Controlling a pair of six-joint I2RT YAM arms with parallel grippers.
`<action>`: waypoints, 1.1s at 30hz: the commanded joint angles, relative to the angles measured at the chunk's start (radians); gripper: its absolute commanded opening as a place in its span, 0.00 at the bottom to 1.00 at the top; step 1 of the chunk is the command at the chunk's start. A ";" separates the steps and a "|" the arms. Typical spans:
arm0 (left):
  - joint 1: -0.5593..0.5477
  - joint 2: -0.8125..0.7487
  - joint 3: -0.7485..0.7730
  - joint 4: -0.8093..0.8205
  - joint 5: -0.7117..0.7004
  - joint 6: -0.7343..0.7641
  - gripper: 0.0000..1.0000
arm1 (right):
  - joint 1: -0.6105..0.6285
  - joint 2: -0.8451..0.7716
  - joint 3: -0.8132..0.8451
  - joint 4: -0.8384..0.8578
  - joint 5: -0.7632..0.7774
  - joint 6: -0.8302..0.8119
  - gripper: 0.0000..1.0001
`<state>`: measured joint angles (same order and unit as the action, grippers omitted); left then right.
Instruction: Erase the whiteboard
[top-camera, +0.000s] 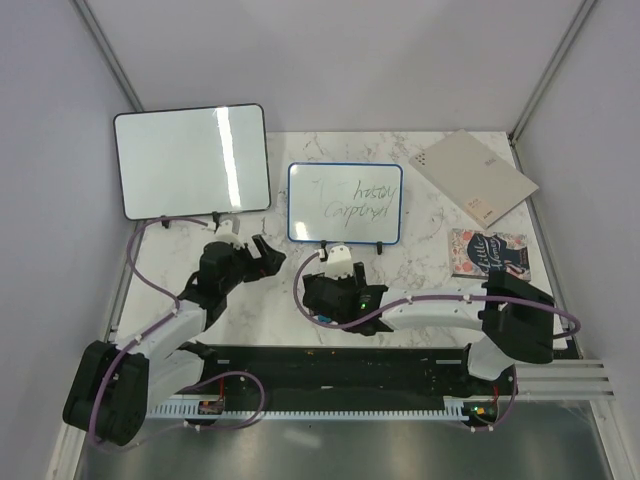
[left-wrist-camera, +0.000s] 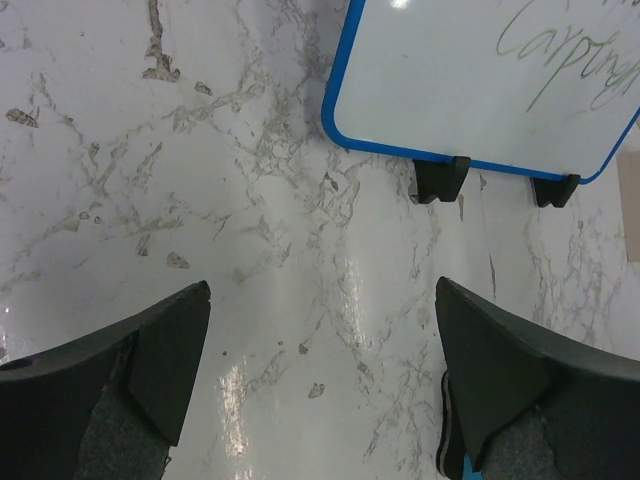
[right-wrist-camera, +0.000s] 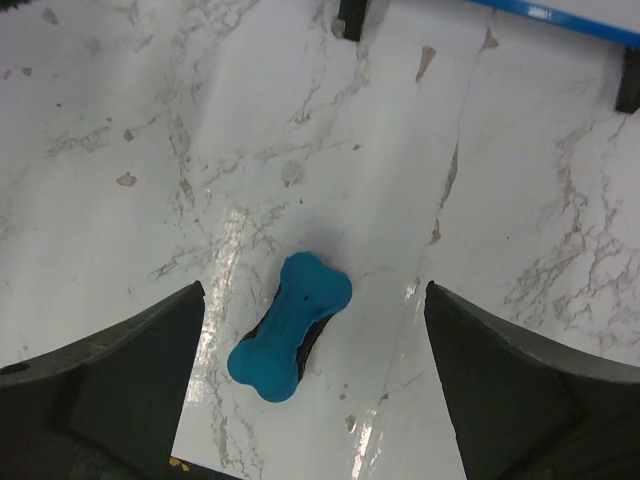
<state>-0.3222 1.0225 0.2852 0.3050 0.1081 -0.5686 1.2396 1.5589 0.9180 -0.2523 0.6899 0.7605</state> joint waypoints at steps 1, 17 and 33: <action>0.015 0.016 0.065 -0.027 0.010 -0.020 0.99 | 0.009 0.032 0.053 -0.143 0.080 0.190 0.98; 0.026 0.037 0.103 -0.138 -0.056 -0.011 0.99 | 0.014 0.171 0.113 -0.197 0.005 0.367 0.55; 0.026 0.080 0.114 -0.138 -0.036 0.010 0.99 | 0.052 0.173 0.148 -0.196 0.002 0.381 0.66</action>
<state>-0.3023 1.0935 0.3687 0.1574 0.0624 -0.5678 1.2755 1.7237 1.0061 -0.4419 0.6884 1.1229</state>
